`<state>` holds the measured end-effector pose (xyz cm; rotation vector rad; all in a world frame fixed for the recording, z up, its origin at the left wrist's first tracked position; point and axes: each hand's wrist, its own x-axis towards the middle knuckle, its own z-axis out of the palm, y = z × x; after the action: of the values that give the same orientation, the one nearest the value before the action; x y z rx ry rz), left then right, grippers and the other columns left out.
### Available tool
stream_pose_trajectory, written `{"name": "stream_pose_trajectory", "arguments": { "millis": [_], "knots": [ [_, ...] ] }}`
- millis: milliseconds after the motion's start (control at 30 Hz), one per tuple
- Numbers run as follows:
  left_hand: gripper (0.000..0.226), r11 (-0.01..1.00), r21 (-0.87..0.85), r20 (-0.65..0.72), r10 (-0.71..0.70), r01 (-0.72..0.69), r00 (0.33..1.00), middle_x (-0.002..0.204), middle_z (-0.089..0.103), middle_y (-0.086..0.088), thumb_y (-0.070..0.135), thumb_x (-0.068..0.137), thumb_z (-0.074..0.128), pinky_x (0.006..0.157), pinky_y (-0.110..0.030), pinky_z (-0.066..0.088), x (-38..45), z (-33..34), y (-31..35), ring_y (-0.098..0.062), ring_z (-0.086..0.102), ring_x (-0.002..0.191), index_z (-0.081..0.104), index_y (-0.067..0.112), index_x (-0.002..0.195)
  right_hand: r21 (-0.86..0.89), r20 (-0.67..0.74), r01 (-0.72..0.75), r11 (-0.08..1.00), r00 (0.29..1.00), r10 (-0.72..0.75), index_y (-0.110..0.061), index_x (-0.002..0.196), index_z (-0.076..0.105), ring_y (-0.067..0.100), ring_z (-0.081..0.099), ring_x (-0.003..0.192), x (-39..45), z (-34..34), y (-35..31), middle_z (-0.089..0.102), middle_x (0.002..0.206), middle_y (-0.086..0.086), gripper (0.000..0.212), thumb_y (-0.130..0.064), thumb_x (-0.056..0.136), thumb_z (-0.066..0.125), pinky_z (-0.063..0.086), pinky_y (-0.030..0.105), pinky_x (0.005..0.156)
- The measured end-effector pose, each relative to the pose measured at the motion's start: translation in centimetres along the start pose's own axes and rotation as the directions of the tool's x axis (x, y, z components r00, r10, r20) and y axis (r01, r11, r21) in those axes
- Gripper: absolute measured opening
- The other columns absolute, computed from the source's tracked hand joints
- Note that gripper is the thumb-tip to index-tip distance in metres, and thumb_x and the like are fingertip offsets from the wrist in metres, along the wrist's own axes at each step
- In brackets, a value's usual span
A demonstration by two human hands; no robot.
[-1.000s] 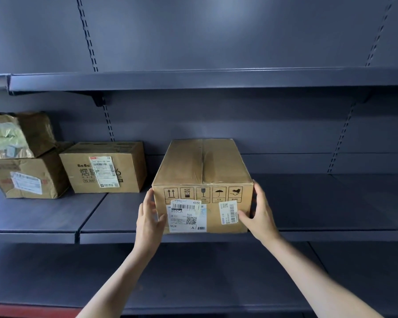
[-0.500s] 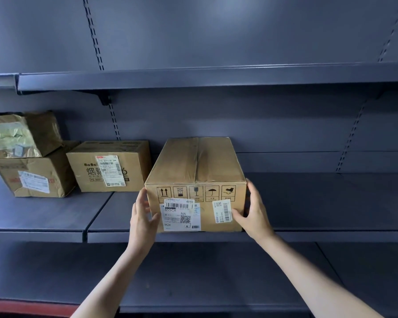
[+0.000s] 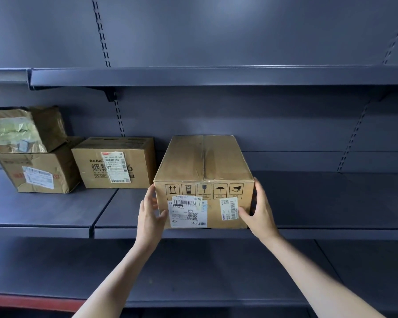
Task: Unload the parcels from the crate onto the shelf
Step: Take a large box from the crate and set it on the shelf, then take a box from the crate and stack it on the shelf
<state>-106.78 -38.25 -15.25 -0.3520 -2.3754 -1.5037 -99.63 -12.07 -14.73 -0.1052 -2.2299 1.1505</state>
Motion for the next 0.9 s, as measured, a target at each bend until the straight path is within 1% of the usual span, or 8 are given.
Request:
{"name": "stream_pose_trajectory", "arguments": {
  "millis": [133,233,333,433,500,667,800,900],
  "knots": [
    [0.084,1.0,-0.025,0.057,0.02,-0.018,0.998,0.124,0.051,-0.011,-0.001,0.08,0.068,0.076,-0.029,0.05,-0.3,-0.6,-0.7,-0.019,0.053,0.11,0.021,0.022,0.146,0.0,-0.081,-0.08,0.997,0.994,0.08,-0.018,0.144,0.023,0.022,0.044,0.126,-1.5,0.4,0.2,0.043,0.137,0.008,0.086,-0.004,0.075,0.071,0.043,0.046,0.101],
    [0.084,0.999,-0.025,0.099,0.031,-0.029,0.995,0.122,0.049,-0.005,0.003,0.079,0.071,0.07,-0.015,0.049,-1.0,-0.8,-1.8,-0.012,0.053,0.107,0.023,0.023,0.144,-0.006,-0.09,-0.131,0.991,0.987,0.13,-0.022,0.143,0.025,0.02,0.047,0.121,-3.6,0.7,0.4,0.043,0.133,0.005,0.085,-0.005,0.074,0.073,0.047,0.04,0.097],
    [0.071,0.999,-0.036,0.123,0.03,-0.026,0.992,0.12,0.047,0.001,0.007,0.081,0.07,0.066,-0.008,0.047,-2.6,-0.8,-2.9,-0.003,0.052,0.101,0.034,0.025,0.139,-0.056,-0.075,-0.165,0.985,0.984,0.161,-0.019,0.14,0.032,0.018,0.045,0.122,-5.9,1.3,0.7,0.042,0.133,0.002,0.076,-0.007,0.076,0.071,0.041,0.033,0.1],
    [0.062,0.995,-0.006,0.102,0.099,-0.099,0.99,0.117,0.048,0.004,0.001,0.08,0.067,0.083,-0.021,0.048,-4.5,-0.9,-4.2,-0.011,0.053,0.105,0.041,0.019,0.134,-0.128,-0.075,-0.188,0.974,0.981,0.18,-0.014,0.137,0.039,0.019,0.043,0.125,-8.7,1.8,0.4,0.044,0.135,0.005,0.067,-0.011,0.078,0.071,0.036,0.027,0.099],
    [0.06,0.997,0.016,0.105,0.069,-0.072,0.992,0.115,0.048,0.004,0.0,0.08,0.067,0.088,-0.03,0.045,-5.8,-1.0,-4.7,-0.019,0.051,0.111,0.044,0.014,0.133,-0.159,-0.072,-0.192,0.969,0.981,0.182,-0.011,0.135,0.042,0.019,0.044,0.123,-10.6,1.8,-0.1,0.046,0.133,0.006,0.064,-0.01,0.078,0.071,0.034,0.024,0.097],
    [0.061,0.998,0.061,0.184,-0.008,-0.003,0.983,0.122,0.051,-0.013,-0.002,0.079,0.066,0.097,-0.04,0.044,-10.2,-2.3,-5.2,-0.026,0.05,0.117,0.043,0.004,0.135,-0.177,-0.07,-0.231,0.957,0.973,0.221,-0.005,0.132,0.045,0.023,0.046,0.121,-15.7,1.3,-1.3,0.047,0.13,0.009,0.062,-0.007,0.076,0.072,0.033,0.024,0.096],
    [0.063,0.993,0.116,0.274,-0.014,-0.019,0.962,0.127,0.049,-0.015,-0.001,0.079,0.067,0.101,-0.044,0.042,-14.8,-4.7,-5.8,-0.03,0.047,0.119,0.042,0.002,0.136,-0.162,-0.068,-0.289,0.944,0.957,0.281,-0.013,0.134,0.042,0.017,0.044,0.122,-20.8,0.7,-2.0,0.044,0.133,0.002,0.063,-0.013,0.078,0.071,0.034,0.024,0.095],
    [0.062,0.984,0.179,0.333,-0.056,-0.005,0.941,0.129,0.048,-0.014,0.001,0.08,0.068,0.102,-0.039,0.04,-19.4,-7.0,-7.2,-0.029,0.046,0.121,0.042,0.003,0.136,-0.126,-0.076,-0.39,0.912,0.921,0.383,-0.014,0.134,0.042,0.021,0.043,0.124,-26.7,1.0,-1.6,0.045,0.135,0.004,0.064,-0.015,0.078,0.071,0.036,0.029,0.098]
  ]
}}
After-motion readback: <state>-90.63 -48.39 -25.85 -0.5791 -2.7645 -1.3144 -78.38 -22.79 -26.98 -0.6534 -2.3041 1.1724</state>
